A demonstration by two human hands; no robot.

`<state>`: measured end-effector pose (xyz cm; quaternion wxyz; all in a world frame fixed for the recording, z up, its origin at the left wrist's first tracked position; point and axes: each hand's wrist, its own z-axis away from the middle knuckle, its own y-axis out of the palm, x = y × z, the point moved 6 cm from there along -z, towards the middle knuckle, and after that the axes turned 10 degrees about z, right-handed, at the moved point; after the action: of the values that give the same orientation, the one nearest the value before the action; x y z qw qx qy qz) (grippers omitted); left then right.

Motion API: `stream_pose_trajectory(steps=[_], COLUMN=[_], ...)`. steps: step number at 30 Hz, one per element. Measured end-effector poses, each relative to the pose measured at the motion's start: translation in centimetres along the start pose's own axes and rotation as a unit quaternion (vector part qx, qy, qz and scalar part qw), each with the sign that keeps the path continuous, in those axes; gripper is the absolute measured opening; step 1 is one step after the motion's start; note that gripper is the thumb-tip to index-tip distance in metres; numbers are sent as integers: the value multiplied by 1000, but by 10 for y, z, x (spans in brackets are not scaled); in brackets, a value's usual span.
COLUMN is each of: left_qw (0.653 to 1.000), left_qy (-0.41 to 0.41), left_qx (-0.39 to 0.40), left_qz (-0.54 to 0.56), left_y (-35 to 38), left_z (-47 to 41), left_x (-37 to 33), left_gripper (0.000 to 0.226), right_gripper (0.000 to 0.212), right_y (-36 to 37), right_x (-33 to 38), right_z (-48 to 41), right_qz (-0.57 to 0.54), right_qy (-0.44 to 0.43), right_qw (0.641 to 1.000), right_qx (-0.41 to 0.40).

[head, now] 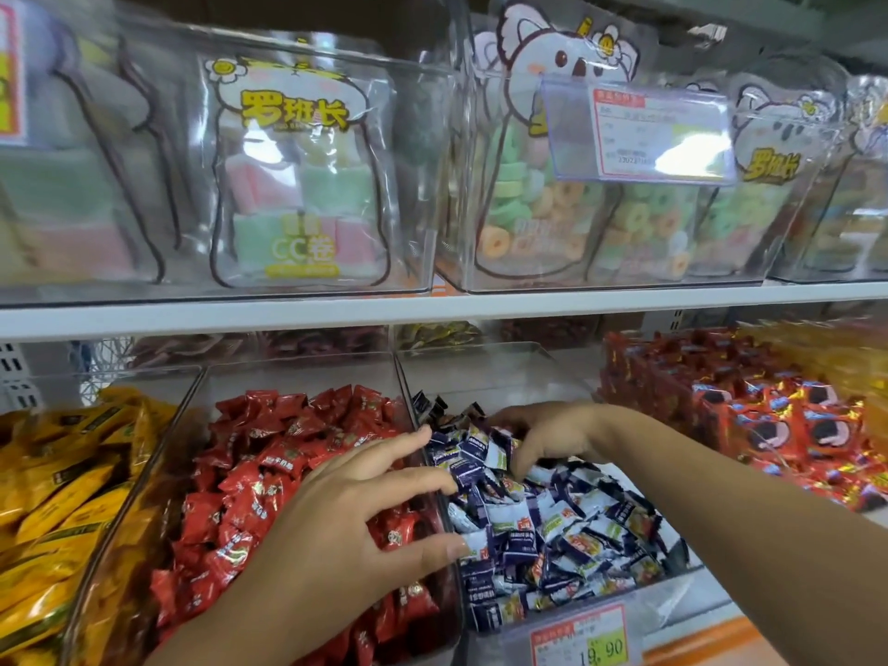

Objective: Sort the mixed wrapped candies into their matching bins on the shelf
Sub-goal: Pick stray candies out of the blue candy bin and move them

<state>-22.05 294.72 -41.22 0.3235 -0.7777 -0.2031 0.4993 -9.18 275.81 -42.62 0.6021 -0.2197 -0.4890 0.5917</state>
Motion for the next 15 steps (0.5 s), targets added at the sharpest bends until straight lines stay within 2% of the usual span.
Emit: stream_pose_trajectory(steps=[4,7,9,11,15], left_qw=[1000,1000,1000,1000,1000], left_qy=[1,3,2,3,1], left_qx=[4,6,8,7,8], left_qz=[-4,-9,-11,-7,-4], left_y=[0,1,1,1,1], left_z=[0,0,0,1,1], left_x=[0,0,0,0,-1], left_gripper=[57,57,57,58,56], right_gripper=[73,53,41,30,34], right_y=[-10,-24,-36,-44,-46], right_x=[3,5,4,1,7], right_z=[18,43,47,43,32], right_qz=[20,18,20,-33,-109], right_qy=[-31,-86,-93,-85,-83], right_qw=[998,993,986,977,967], right_qx=[-57,-84,-136,-195,-215])
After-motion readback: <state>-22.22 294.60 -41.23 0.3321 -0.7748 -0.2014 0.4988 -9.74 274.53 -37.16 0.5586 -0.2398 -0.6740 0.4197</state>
